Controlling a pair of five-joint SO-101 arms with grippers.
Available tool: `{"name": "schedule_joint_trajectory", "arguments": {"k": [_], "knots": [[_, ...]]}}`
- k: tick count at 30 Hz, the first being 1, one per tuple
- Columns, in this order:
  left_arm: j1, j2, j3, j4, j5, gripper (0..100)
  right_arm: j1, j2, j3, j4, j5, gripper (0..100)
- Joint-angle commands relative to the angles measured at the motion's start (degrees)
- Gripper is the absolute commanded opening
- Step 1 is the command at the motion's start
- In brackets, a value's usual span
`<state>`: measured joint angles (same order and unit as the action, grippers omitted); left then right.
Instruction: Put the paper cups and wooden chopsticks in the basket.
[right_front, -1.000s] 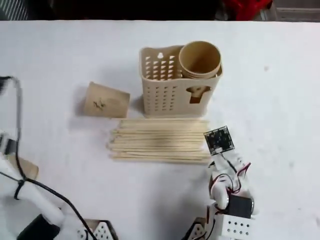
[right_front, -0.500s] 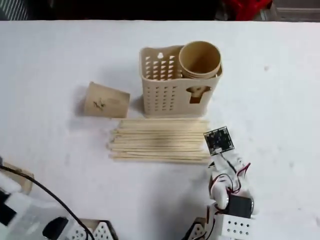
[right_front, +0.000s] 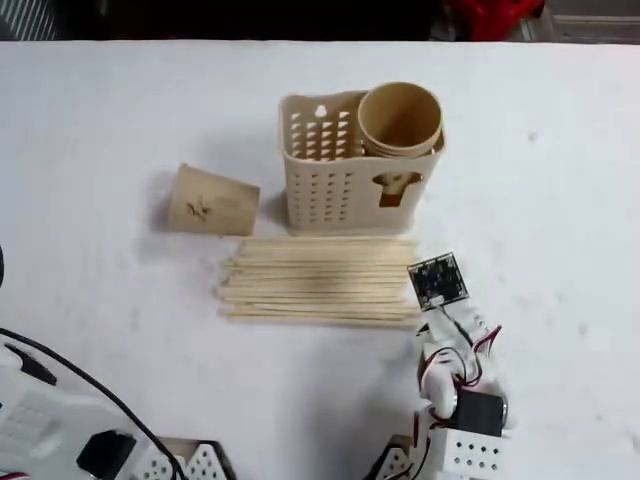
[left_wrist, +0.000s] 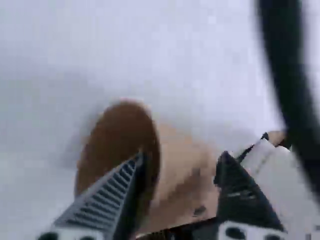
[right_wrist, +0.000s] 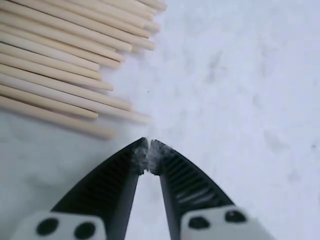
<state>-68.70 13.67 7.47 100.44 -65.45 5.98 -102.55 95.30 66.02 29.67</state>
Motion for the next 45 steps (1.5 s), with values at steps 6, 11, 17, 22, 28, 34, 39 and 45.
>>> {"name": "schedule_joint_trajectory", "arguments": {"k": [6, 11, 17, 22, 28, 34, 39, 45], "knots": [[0.92, -0.22, -2.20, 2.02, -4.66, 5, 0.48, -0.66, -0.18, 0.13, 0.44, 1.8], [2.15, -0.40, -2.81, 2.11, -5.45, 2, 0.48, -0.66, -0.18, 0.13, 0.44, 1.8], [8.66, -9.54, -4.75, 2.02, -2.20, 2, 0.48, -0.66, -0.18, 0.13, 0.44, 1.8], [16.66, -24.66, -10.90, 1.93, 7.21, 2, 0.57, -0.66, -0.18, 0.13, 0.44, 1.8], [27.65, -43.30, -18.29, 1.85, 17.58, 2, 0.57, -0.66, -0.18, 0.13, 0.44, 1.8], [38.46, -54.99, -25.58, 0.44, 29.98, 2, 0.31, -0.66, -0.18, 0.13, 0.44, 1.8], [47.08, -57.01, -28.92, -4.04, 40.88, 2, 0.31, -0.66, -0.18, 0.13, 0.44, 1.8], [64.22, -56.84, -25.23, -12.22, 52.48, 2, 0.22, -0.66, -0.09, 0.13, 0.44, 1.8]]}}
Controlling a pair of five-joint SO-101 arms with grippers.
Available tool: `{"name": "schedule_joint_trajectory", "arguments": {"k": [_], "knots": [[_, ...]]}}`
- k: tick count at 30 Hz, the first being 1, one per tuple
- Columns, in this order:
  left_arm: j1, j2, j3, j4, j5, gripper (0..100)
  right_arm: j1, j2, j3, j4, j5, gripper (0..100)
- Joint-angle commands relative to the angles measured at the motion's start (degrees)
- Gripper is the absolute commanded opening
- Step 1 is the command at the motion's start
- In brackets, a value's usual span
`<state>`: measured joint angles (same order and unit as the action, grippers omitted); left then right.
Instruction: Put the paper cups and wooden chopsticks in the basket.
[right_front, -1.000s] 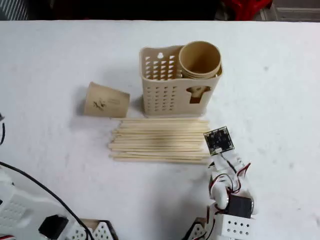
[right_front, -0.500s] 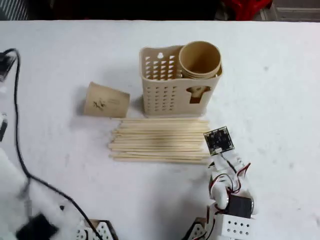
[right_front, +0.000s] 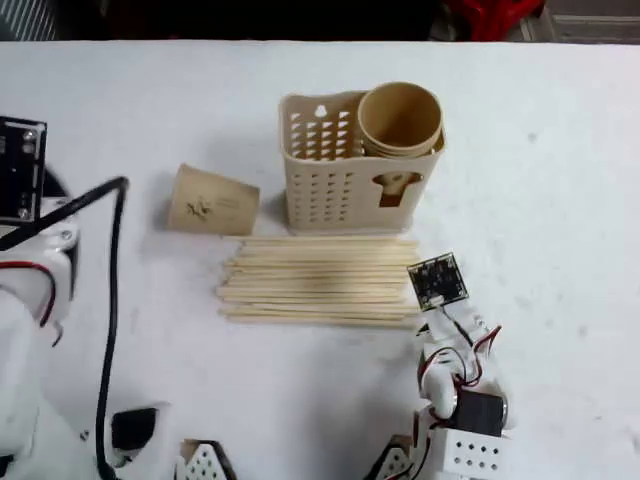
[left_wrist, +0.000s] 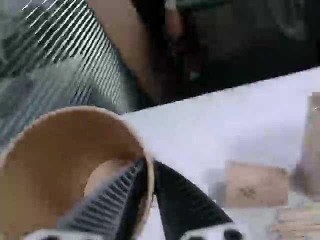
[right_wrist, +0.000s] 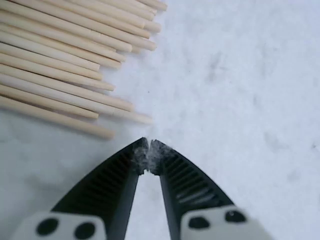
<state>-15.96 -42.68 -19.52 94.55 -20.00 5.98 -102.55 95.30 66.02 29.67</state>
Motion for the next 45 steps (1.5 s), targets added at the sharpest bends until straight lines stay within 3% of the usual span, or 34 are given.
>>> {"name": "schedule_joint_trajectory", "arguments": {"k": [1, 8, 16, 21, 24, 33, 40, 45], "knots": [[14.90, -0.48, 3.25, -8.35, 8.53, 2, 0.22, -0.66, -0.09, 0.13, 0.44, 1.8], [34.77, -0.40, 17.67, -28.75, 12.13, 2, 0.22, -0.66, -0.09, 0.13, 0.44, 1.8], [43.38, 14.73, 16.79, -42.99, 15.03, 2, 0.57, -0.75, -0.53, 0.13, 0.35, 1.8], [46.02, 29.85, 1.93, -41.67, 15.03, 2, 3.03, -0.75, -2.02, 0.31, -0.79, 1.8], [48.48, 38.46, -8.79, -37.54, 15.03, 2, 6.46, -0.75, -3.43, 0.22, -5.36, 1.7], [52.62, 61.14, -36.84, -25.58, 15.12, 2, 4.35, -0.66, -2.64, 0.22, -4.92, 1.8], [52.18, 71.16, -51.87, -14.59, 20.04, 2, 4.26, -0.66, -2.55, 0.13, -4.92, 1.8], [52.09, 75.38, -56.00, -12.48, 20.04, 3, 4.26, -0.66, -2.37, 0.13, -4.92, 1.8]]}}
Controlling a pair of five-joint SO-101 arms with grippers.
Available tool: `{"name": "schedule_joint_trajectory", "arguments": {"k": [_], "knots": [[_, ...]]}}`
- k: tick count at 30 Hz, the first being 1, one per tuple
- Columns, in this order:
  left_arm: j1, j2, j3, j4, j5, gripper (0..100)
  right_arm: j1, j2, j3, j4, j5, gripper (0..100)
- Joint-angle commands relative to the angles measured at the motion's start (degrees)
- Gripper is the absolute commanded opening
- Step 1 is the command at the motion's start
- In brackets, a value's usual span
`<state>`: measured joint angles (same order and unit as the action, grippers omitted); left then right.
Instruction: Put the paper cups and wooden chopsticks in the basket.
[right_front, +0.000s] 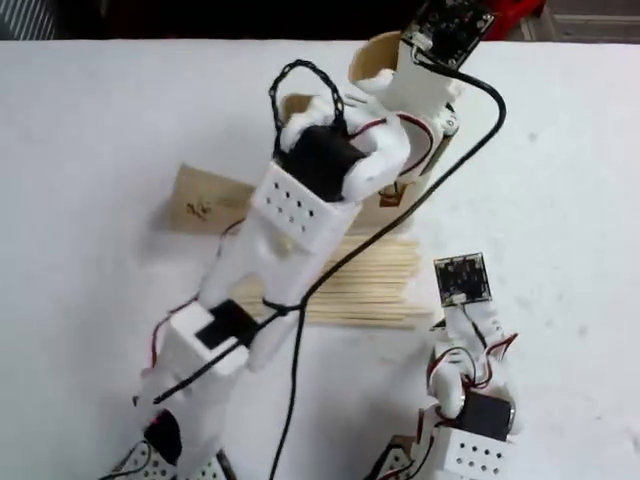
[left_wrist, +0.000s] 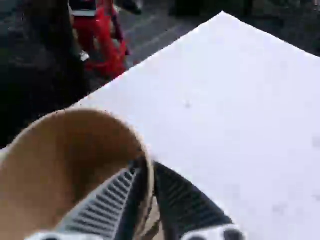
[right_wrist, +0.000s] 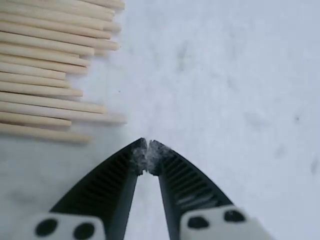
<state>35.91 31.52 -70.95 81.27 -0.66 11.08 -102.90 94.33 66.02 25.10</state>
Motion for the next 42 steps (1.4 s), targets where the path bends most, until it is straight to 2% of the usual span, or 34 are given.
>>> {"name": "schedule_joint_trajectory", "arguments": {"k": [1, 5, 9, 15, 20, 25, 28, 32, 37, 42], "knots": [[0.22, 1.54, -5.01, 0.97, 0.70, 5, -0.84, -0.31, -1.41, 0.13, -0.35, 1.8], [0.22, 1.63, -5.01, 1.49, 0.53, 13, -0.84, -0.31, -1.32, 0.13, -0.35, 1.8], [-0.48, 0.66, -5.80, 1.67, 0.53, 13, -0.84, -0.31, -1.32, 0.13, -0.35, 1.8], [-4.00, -4.44, -11.78, 6.59, -2.81, 13, -0.84, -0.31, -1.32, 0.13, -0.35, 1.8], [-14.55, -7.96, -16.26, 13.80, -3.08, 13, -0.84, -0.31, -1.32, 0.13, -0.26, 1.8], [-30.81, -6.02, -15.65, 21.45, -3.08, 13, -0.84, -0.31, -1.23, -0.57, -0.26, 1.8], [-39.87, -4.53, -10.37, 21.27, -3.08, 14, -0.84, -0.31, -1.23, -0.57, -0.26, 1.8], [-46.46, -4.44, 1.05, 21.10, -4.92, 14, -0.84, -0.31, -1.14, -0.57, -0.26, 1.8], [-49.19, -4.00, 13.98, 19.87, -6.86, 22, -0.84, -0.31, -1.14, -0.57, -0.26, 1.8], [-48.92, -4.00, 24.88, 14.42, -6.33, 23, -0.84, -0.31, -1.14, -0.57, -0.26, 1.8]]}}
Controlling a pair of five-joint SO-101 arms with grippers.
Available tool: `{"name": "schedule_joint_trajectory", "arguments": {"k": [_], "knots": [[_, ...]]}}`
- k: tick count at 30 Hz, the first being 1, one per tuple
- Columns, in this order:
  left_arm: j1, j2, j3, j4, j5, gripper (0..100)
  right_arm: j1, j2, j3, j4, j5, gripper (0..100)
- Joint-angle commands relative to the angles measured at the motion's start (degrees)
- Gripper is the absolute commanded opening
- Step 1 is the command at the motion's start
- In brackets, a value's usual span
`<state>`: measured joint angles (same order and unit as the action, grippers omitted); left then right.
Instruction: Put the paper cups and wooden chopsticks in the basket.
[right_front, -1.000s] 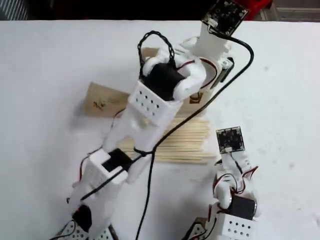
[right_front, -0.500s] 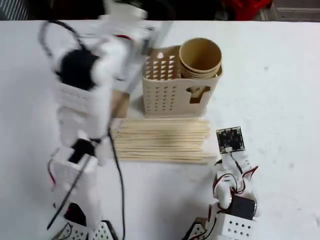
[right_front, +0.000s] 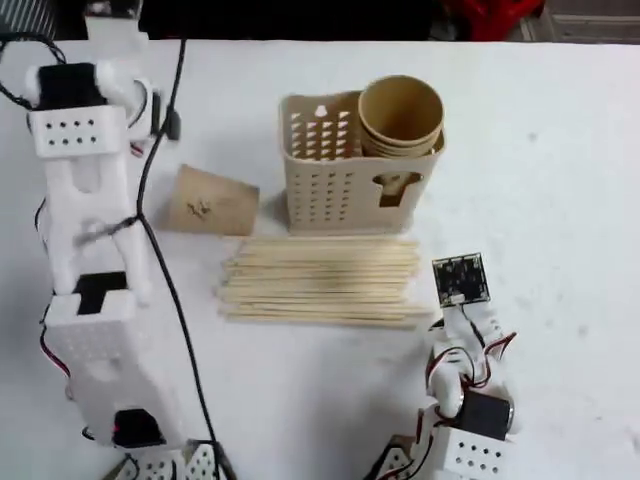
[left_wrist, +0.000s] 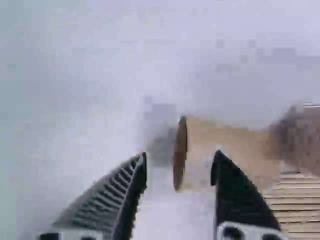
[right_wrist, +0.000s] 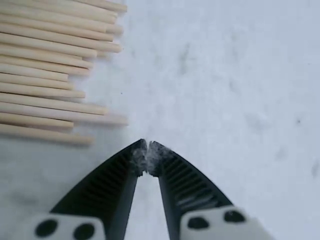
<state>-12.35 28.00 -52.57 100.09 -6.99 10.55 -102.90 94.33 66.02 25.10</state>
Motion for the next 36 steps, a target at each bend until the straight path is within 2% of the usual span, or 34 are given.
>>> {"name": "schedule_joint_trajectory", "arguments": {"k": [1, 13, 25, 29, 36], "knots": [[-0.66, -0.48, 8.35, -5.54, 1.05, 23, -0.31, -0.31, -1.14, -0.57, -0.26, 1.8], [-0.57, -0.40, 23.12, -16.00, 4.92, 23, -0.31, -0.31, -0.18, -1.45, 2.02, 1.8], [1.54, -0.48, 29.98, -17.32, 5.80, 22, -0.31, -0.31, -0.18, -1.45, 2.20, 1.8], [-1.80, -0.57, 30.15, -17.32, 5.54, 14, -0.31, -0.31, -0.18, -1.45, 2.29, 1.8], [-12.18, -0.40, 33.05, -21.89, -0.97, 15, -0.31, -0.31, -0.18, -1.45, 2.37, 1.8]]}}
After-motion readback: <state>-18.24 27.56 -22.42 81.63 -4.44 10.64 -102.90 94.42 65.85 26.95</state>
